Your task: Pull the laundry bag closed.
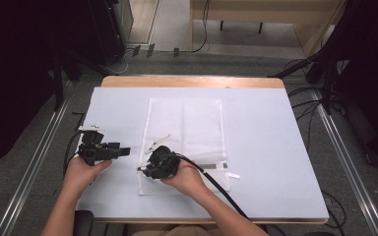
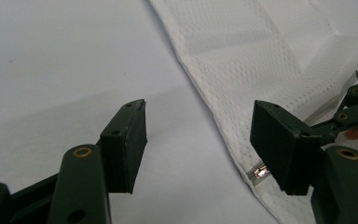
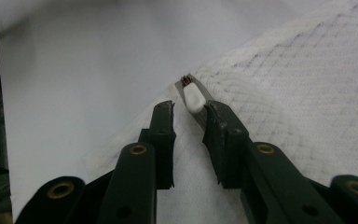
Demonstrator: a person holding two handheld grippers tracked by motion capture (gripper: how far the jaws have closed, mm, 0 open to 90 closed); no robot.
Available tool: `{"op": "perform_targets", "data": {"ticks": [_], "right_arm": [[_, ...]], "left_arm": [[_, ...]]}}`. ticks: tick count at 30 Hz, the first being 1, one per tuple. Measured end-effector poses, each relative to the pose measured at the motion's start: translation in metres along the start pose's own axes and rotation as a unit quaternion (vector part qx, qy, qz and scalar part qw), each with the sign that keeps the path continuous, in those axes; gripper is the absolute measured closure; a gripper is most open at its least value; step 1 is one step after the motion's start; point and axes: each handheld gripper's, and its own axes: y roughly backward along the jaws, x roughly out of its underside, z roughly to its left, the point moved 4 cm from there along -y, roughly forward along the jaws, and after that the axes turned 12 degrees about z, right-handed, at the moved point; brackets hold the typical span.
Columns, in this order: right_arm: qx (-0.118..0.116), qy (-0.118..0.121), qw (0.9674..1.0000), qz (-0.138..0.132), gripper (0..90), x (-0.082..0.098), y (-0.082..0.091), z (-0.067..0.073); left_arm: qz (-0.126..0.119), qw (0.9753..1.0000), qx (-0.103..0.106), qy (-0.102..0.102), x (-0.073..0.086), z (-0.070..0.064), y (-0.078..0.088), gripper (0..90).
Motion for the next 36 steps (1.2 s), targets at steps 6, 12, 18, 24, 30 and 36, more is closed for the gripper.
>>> {"op": "perform_targets", "data": {"ticks": [6, 12, 18, 24, 30, 36], "right_arm": [[0.001, 0.000, 1.0000, -0.005, 77.2, -0.004, -0.005, 0.002], [-0.002, -0.004, 1.0000, -0.004, 77.2, -0.007, -0.009, 0.002], [0.000, -0.009, 1.0000, -0.003, 83.7, -0.013, -0.017, 0.001], [0.006, 0.002, 1.0000, 0.000, 87.5, -0.014, -0.016, 0.001], [0.008, 0.010, 0.9999, -0.009, 87.6, -0.015, -0.007, 0.002], [0.007, 0.011, 0.9995, -0.027, 87.6, -0.018, 0.002, 0.000]], "left_arm": [[-0.001, 1.0000, 0.001, 0.002, 0.001, 0.000, 0.001, 37.7], [-0.002, 1.0000, 0.001, 0.001, 0.004, -0.001, 0.003, 37.9], [-0.009, 1.0000, 0.000, 0.003, 0.009, 0.000, 0.007, 37.8], [-0.003, 1.0000, 0.006, -0.006, 0.013, -0.003, 0.006, 39.4], [0.003, 0.9998, 0.013, -0.017, 0.016, -0.009, 0.004, 44.5], [0.016, 0.9984, 0.030, -0.044, 0.018, -0.016, 0.003, 48.7]]}}
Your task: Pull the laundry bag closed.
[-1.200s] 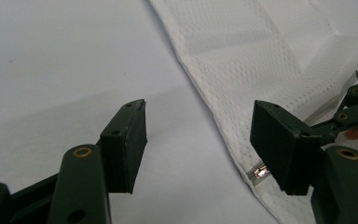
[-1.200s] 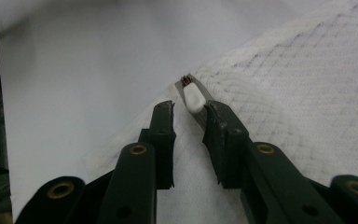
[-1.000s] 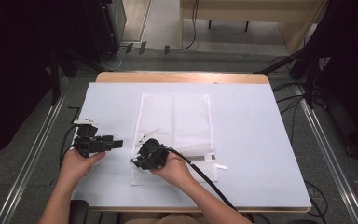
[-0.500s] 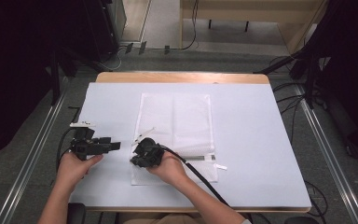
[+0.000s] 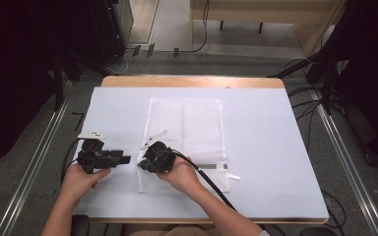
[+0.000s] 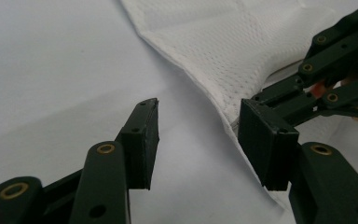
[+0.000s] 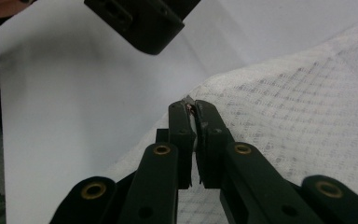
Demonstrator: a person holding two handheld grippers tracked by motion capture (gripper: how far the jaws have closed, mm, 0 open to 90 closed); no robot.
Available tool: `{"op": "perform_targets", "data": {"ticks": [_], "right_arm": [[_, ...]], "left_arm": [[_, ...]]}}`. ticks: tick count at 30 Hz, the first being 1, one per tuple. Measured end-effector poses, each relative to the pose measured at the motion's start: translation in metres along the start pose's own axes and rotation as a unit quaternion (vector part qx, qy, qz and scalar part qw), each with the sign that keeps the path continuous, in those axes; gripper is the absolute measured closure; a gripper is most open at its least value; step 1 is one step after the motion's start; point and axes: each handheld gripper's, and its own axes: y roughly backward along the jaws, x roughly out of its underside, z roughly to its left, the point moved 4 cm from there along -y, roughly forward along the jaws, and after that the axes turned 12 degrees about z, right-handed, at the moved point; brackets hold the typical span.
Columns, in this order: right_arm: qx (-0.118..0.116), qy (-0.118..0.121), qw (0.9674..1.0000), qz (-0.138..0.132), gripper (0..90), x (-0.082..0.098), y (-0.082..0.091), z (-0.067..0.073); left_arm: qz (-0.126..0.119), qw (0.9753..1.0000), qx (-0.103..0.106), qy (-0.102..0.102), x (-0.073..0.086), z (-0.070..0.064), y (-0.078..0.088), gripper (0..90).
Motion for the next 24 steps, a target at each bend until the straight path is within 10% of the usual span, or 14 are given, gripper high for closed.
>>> {"op": "perform_targets", "data": {"ticks": [24], "right_arm": [[-0.002, -0.003, 0.9998, -0.020, 87.6, -0.010, 0.022, -0.004]], "left_arm": [[0.071, 0.9947, 0.032, -0.067, -0.001, -0.024, -0.027, 49.9]]}}
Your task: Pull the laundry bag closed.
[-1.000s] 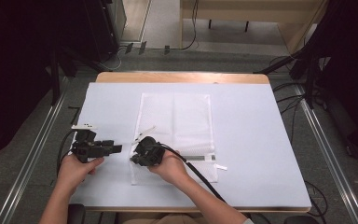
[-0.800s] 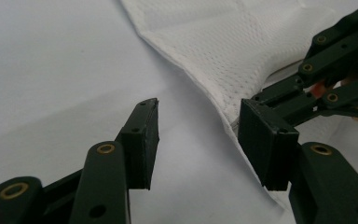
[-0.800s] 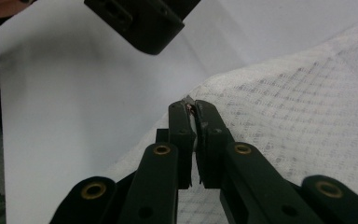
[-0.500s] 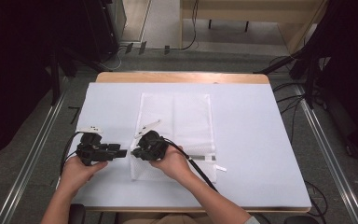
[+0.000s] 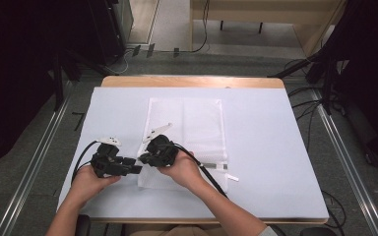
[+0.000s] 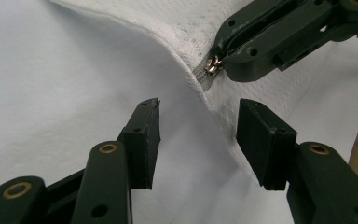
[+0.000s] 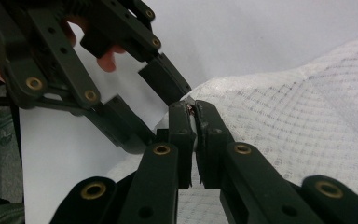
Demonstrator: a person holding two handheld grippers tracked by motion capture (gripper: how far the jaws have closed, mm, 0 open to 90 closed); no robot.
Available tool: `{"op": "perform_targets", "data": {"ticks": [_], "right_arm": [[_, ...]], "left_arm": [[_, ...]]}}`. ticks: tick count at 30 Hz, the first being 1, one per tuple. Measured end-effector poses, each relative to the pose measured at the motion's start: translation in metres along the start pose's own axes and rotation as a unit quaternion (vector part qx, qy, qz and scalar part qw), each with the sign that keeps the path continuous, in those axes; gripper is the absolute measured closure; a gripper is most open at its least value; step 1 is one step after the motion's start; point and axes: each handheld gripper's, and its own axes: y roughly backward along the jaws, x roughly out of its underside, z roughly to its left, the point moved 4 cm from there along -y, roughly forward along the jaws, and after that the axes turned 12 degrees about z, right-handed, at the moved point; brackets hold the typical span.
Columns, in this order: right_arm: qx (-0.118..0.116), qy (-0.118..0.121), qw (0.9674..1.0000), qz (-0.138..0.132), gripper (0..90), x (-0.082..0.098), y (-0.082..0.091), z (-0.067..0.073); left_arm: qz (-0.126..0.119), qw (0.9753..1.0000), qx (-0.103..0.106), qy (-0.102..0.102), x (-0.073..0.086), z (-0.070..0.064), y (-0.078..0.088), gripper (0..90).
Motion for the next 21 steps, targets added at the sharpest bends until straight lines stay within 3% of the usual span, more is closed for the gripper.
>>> {"op": "perform_targets", "data": {"ticks": [21], "right_arm": [[-0.033, 0.027, 0.9991, 0.007, 87.6, 0.0016, 0.0033, 0.0094]], "left_arm": [[0.011, 0.9994, 0.009, -0.032, -0.0031, -0.0040, -0.0070, 73.1]]}}
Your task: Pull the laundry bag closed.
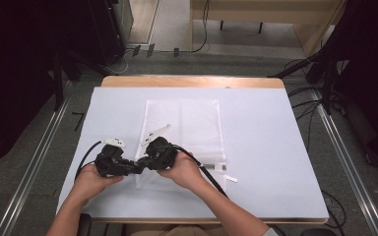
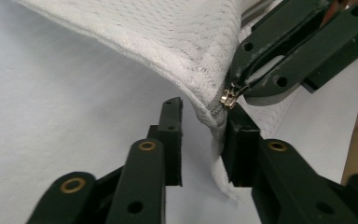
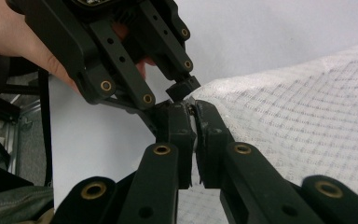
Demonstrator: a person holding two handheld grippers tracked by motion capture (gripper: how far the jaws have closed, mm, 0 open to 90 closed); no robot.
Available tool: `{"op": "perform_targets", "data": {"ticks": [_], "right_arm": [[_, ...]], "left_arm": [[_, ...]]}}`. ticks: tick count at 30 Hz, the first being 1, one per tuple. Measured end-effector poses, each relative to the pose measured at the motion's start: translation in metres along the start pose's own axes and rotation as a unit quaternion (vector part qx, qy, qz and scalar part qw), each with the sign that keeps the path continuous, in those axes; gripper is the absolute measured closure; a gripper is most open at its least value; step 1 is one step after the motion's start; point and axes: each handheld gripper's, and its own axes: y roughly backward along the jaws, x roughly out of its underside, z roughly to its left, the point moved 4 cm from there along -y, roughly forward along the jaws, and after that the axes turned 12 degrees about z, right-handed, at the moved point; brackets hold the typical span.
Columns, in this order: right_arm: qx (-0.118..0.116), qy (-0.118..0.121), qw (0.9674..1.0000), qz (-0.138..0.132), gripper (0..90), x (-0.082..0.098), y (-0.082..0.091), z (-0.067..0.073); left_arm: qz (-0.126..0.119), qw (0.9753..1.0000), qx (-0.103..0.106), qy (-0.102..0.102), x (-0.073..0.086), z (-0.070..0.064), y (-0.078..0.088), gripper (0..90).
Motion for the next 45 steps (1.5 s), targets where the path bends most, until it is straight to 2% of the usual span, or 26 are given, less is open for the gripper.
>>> {"op": "perform_targets", "data": {"ticks": [4, 9, 16, 21, 27, 29, 33, 36, 40, 45], "right_arm": [[-0.002, -0.001, 1.0000, 0.008, 87.7, 0.001, -0.001, 0.000], [-0.002, -0.008, 0.9999, 0.012, 87.8, 0.002, -0.003, -0.002], [0.002, -0.018, 0.9998, 0.011, 88.0, 0.004, -0.007, -0.006], [0.006, -0.016, 0.9998, 0.005, 88.1, 0.005, -0.009, -0.008], [0.007, -0.016, 0.9999, 0.001, 88.2, 0.007, -0.010, -0.008], [0.016, -0.014, 0.9998, 0.005, 88.4, 0.008, -0.010, -0.009], [0.020, -0.015, 0.9996, 0.011, 88.3, 0.012, -0.011, -0.013], [0.016, -0.025, 0.9995, 0.012, 88.3, 0.015, -0.011, -0.017], [0.017, -0.020, 0.9996, 0.008, 88.2, 0.015, -0.008, -0.017], [0.016, -0.018, 0.9997, 0.008, 88.2, 0.017, -0.008, -0.017]], "left_arm": [[0.006, 1.0000, -0.002, -0.006, 0.000, -0.001, 0.000, 83.5], [0.009, 1.0000, -0.002, 0.002, 0.000, 0.000, 0.000, 86.6], [0.012, 0.9999, 0.002, 0.004, -0.001, 0.000, 0.001, 87.6], [0.012, 0.9998, 0.004, 0.014, -0.001, 0.000, 0.002, 88.0], [0.014, 0.9998, 0.001, 0.016, -0.001, 0.000, 0.003, 88.4], [0.013, 0.9998, -0.001, 0.017, 0.000, 0.000, 0.004, 88.5], [0.013, 0.9997, -0.001, 0.020, 0.001, 0.002, 0.005, 88.6], [0.011, 0.9998, 0.002, 0.016, 0.001, 0.002, 0.005, 88.5], [0.003, 0.9999, 0.007, 0.012, 0.001, 0.001, 0.006, 88.1], [0.007, 0.9999, 0.008, 0.009, 0.002, 0.001, 0.006, 88.2]]}}
